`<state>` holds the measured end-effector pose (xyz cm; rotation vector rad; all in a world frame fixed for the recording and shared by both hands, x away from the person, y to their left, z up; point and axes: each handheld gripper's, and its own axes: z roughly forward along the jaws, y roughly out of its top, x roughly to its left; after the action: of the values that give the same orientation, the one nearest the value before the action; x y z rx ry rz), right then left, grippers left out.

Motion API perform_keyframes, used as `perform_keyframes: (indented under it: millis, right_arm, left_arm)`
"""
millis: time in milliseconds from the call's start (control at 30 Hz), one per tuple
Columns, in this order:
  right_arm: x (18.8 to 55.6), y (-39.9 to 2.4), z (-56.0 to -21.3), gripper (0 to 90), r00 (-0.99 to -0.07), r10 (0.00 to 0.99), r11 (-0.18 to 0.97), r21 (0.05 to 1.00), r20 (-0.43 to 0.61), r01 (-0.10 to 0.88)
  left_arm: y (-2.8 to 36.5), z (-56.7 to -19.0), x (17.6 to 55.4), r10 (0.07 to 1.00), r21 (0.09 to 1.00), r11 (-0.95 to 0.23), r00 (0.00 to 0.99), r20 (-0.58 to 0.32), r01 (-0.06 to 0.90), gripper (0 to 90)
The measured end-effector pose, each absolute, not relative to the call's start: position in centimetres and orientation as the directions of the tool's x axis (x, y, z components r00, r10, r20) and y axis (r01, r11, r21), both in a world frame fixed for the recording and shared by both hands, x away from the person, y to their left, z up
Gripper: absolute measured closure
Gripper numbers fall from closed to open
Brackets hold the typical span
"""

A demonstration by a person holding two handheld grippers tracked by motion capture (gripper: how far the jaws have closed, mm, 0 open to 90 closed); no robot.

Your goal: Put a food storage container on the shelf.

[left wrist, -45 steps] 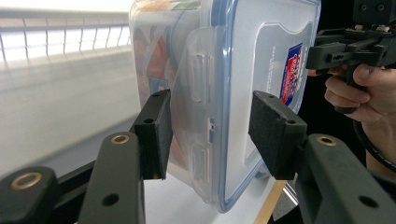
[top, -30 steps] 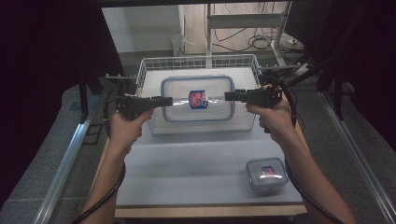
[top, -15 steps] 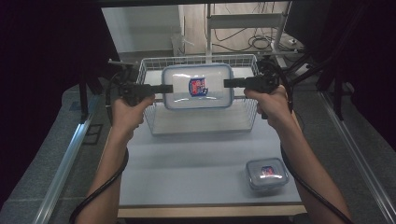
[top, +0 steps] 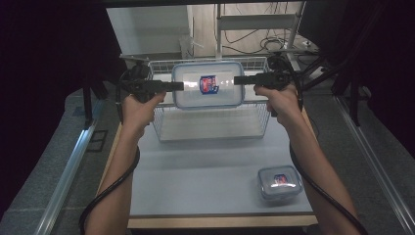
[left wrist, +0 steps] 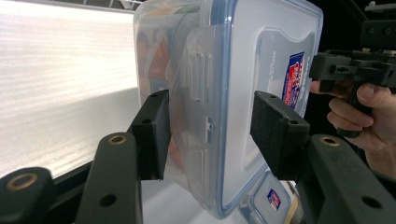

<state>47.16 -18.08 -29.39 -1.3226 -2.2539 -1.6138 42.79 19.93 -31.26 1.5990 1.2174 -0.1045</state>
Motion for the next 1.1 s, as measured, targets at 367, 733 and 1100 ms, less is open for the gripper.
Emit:
perform_keyframes:
  millis: [367,733,1100]
  right_arm:
    - [48.5,-17.8,-29.4,47.7,-0.593,0.614,0.034,0.733,0.521,0.679]
    - [50.0,-17.1,-29.9,48.6,-0.557,0.678,0.017,0.747,0.48,0.664]
    - [49.4,-17.8,-29.3,44.6,-0.576,0.736,0.055,0.816,0.356,0.575]
  left_arm:
    - [20.1,-31.6,44.5,0.624,0.656,0.145,0.446,-0.642,0.741,46.5]
    - [19.7,-31.7,46.4,0.678,0.658,0.164,0.4,-0.616,0.735,45.0]
    - [20.4,-31.2,44.9,0.711,0.764,0.168,0.46,-0.532,0.624,38.5]
